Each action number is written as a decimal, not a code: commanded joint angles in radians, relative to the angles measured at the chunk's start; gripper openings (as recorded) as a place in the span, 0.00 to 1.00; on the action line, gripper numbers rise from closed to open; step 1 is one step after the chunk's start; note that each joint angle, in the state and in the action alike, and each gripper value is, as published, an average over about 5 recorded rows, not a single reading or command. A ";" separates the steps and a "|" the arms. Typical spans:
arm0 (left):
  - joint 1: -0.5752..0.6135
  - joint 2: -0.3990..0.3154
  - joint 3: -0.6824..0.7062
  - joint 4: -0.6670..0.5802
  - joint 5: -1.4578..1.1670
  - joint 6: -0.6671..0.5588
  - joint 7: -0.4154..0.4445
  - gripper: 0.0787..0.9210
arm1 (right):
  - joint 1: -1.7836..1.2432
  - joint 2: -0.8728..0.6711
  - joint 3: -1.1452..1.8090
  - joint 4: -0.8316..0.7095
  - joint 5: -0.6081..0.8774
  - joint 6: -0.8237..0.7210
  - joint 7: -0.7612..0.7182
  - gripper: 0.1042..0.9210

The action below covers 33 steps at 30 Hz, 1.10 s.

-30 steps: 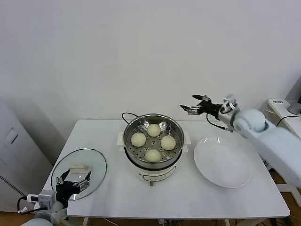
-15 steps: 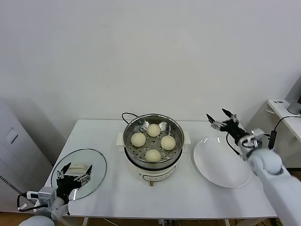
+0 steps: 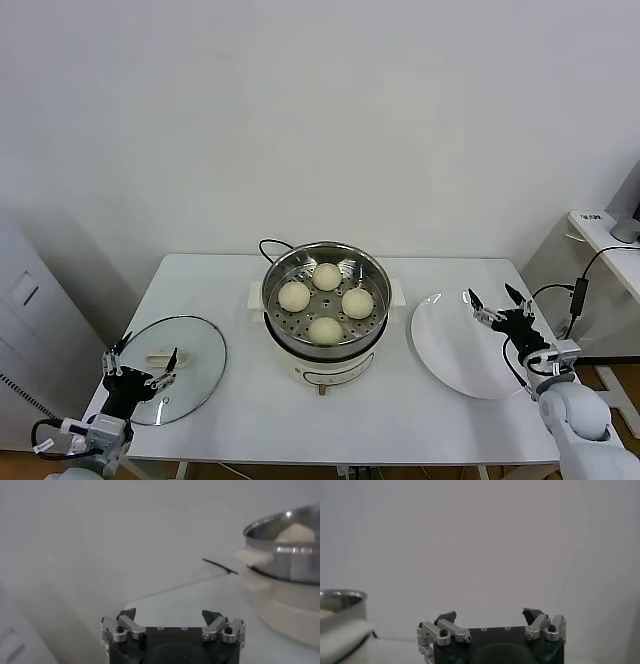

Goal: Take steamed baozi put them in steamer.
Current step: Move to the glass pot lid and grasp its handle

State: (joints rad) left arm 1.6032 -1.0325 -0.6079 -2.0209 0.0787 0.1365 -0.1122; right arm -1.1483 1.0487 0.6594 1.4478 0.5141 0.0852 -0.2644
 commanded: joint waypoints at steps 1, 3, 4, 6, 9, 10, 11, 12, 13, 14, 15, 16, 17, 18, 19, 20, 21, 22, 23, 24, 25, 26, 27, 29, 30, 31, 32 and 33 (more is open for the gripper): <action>-0.021 -0.032 -0.019 0.264 0.735 -0.308 0.015 0.88 | -0.051 0.081 0.066 -0.049 -0.080 0.019 -0.014 0.88; -0.032 -0.036 -0.029 0.297 0.806 -0.331 -0.004 0.88 | -0.045 0.083 0.061 -0.054 -0.085 0.018 -0.014 0.88; -0.037 -0.039 -0.035 0.310 0.848 -0.339 -0.018 0.88 | -0.042 0.085 0.059 -0.057 -0.087 0.018 -0.014 0.88; -0.047 -0.047 -0.049 0.332 0.952 -0.349 -0.057 0.88 | -0.035 0.087 0.056 -0.064 -0.089 0.016 -0.012 0.88; -0.064 -0.064 -0.065 0.364 1.089 -0.364 -0.119 0.88 | -0.025 0.089 0.053 -0.076 -0.090 0.013 -0.009 0.88; -0.071 -0.070 -0.069 0.375 1.123 -0.371 -0.135 0.88 | -0.021 0.090 0.052 -0.079 -0.090 0.012 -0.009 0.88; -0.080 -0.077 -0.073 0.386 1.156 -0.379 -0.152 0.88 | -0.019 0.091 0.051 -0.081 -0.091 0.011 -0.009 0.88; -0.088 -0.082 -0.077 0.397 1.185 -0.386 -0.169 0.88 | -0.017 0.091 0.050 -0.083 -0.092 0.010 -0.009 0.88; -0.097 -0.087 -0.080 0.408 1.210 -0.394 -0.184 0.88 | -0.015 0.091 0.049 -0.086 -0.093 0.010 -0.009 0.88; -0.107 -0.091 -0.083 0.420 1.238 -0.401 -0.197 0.88 | -0.013 0.092 0.048 -0.088 -0.094 0.010 -0.009 0.88; -0.118 -0.094 -0.086 0.430 1.261 -0.408 -0.210 0.88 | -0.011 0.093 0.047 -0.091 -0.095 0.010 -0.009 0.88; -0.128 -0.097 -0.088 0.440 1.281 -0.412 -0.219 0.88 | -0.009 0.094 0.046 -0.093 -0.097 0.010 -0.009 0.88; -0.140 -0.099 -0.089 0.450 1.297 -0.417 -0.227 0.88 | -0.008 0.095 0.045 -0.096 -0.099 0.010 -0.010 0.88; -0.150 -0.101 -0.089 0.459 1.311 -0.421 -0.233 0.88 | -0.006 0.096 0.045 -0.098 -0.100 0.010 -0.010 0.88; -0.161 -0.103 -0.089 0.469 1.322 -0.424 -0.239 0.88 | -0.005 0.096 0.044 -0.101 -0.101 0.009 -0.011 0.88; -0.171 -0.104 -0.088 0.477 1.331 -0.427 -0.243 0.88 | -0.003 0.097 0.043 -0.103 -0.103 0.009 -0.011 0.88; -0.181 -0.106 -0.086 0.487 1.340 -0.429 -0.246 0.88 | -0.002 0.097 0.043 -0.105 -0.103 0.009 -0.011 0.88; -0.191 -0.107 -0.085 0.495 1.346 -0.431 -0.248 0.88 | 0.000 0.098 0.042 -0.106 -0.104 0.009 -0.011 0.88; -0.200 -0.109 -0.082 0.504 1.351 -0.432 -0.249 0.88 | 0.001 0.098 0.042 -0.108 -0.104 0.009 -0.012 0.88; -0.209 -0.109 -0.080 0.512 1.353 -0.433 -0.249 0.88 | 0.002 0.098 0.042 -0.109 -0.105 0.009 -0.012 0.88; -0.217 -0.110 -0.077 0.521 1.354 -0.433 -0.249 0.88 | 0.002 0.098 0.042 -0.110 -0.105 0.009 -0.012 0.88; -0.224 -0.110 -0.075 0.530 1.354 -0.433 -0.248 0.88 | 0.003 0.098 0.042 -0.111 -0.105 0.009 -0.013 0.88; -0.232 -0.111 -0.072 0.539 1.355 -0.432 -0.248 0.88 | 0.003 0.097 0.042 -0.112 -0.106 0.009 -0.014 0.88; -0.247 -0.111 -0.068 0.560 1.358 -0.432 -0.247 0.88 | 0.003 0.098 0.042 -0.115 -0.106 0.010 -0.015 0.88; -0.253 -0.110 -0.066 0.570 1.360 -0.433 -0.247 0.88 | 0.003 0.098 0.042 -0.117 -0.107 0.010 -0.016 0.88; -0.260 -0.110 -0.064 0.580 1.361 -0.433 -0.247 0.88 | 0.003 0.098 0.042 -0.119 -0.107 0.011 -0.017 0.88; -0.266 -0.110 -0.062 0.590 1.362 -0.433 -0.247 0.88 | 0.004 0.099 0.042 -0.121 -0.108 0.011 -0.018 0.88; -0.272 -0.110 -0.059 0.599 1.363 -0.433 -0.247 0.88 | 0.004 0.099 0.042 -0.124 -0.110 0.012 -0.018 0.88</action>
State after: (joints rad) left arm 1.4129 -1.1338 -0.6712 -1.5417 1.3148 -0.2676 -0.3223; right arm -1.1452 1.1431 0.6981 1.3351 0.4113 0.0949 -0.2811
